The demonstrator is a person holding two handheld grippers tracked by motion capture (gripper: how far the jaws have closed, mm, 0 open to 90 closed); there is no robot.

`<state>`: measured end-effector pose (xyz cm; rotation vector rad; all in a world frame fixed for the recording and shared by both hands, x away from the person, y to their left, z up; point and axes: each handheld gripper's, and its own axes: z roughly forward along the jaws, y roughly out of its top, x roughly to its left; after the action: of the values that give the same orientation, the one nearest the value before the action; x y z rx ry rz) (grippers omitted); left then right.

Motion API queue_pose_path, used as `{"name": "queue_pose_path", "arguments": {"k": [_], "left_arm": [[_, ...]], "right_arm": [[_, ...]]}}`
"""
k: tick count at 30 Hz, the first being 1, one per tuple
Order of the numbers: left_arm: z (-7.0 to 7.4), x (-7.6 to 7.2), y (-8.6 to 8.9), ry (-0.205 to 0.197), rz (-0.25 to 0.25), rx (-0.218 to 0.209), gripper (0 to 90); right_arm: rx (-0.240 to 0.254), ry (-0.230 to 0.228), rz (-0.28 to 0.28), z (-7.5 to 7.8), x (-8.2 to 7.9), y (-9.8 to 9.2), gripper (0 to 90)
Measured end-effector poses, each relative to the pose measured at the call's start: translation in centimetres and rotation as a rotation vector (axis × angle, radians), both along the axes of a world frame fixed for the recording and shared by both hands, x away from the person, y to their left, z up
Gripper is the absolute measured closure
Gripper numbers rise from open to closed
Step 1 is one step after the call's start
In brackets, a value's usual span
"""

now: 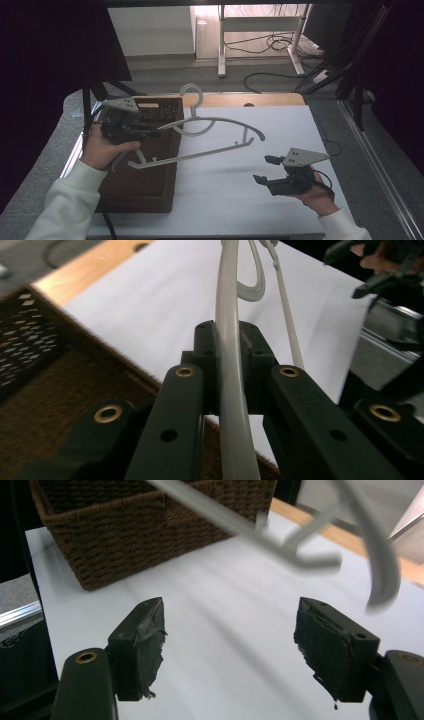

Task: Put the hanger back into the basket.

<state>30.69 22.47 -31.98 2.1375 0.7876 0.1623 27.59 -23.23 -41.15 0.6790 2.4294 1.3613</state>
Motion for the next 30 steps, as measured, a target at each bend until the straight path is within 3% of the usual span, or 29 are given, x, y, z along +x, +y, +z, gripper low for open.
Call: {"name": "queue_pose_path", "arguments": {"k": [4, 9, 16, 23, 30], "left_arm": [[0.0, -1.1, 1.5, -0.037, 0.052, -0.021, 81.1], [0.0, -2.3, 3.5, -0.068, 0.100, -0.065, 81.1], [0.0, -4.5, 5.7, -0.131, 0.183, -0.090, 81.2], [-0.9, -6.0, 8.0, -0.164, 0.241, -0.133, 81.2], [-2.1, -6.9, 9.9, -0.162, 0.295, -0.177, 81.1]], "right_arm": [[0.006, 0.015, -0.012, -0.7, 0.1, -0.1, 26.4], [-0.040, 0.041, -0.032, -2.0, 0.4, -0.1, 25.0], [-0.074, 0.053, -0.047, -2.5, 0.6, -0.3, 24.3], [-0.090, 0.058, -0.048, -2.8, 0.7, -0.5, 23.7], [-0.122, 0.065, -0.053, -3.1, 0.8, -0.6, 23.6]]}}
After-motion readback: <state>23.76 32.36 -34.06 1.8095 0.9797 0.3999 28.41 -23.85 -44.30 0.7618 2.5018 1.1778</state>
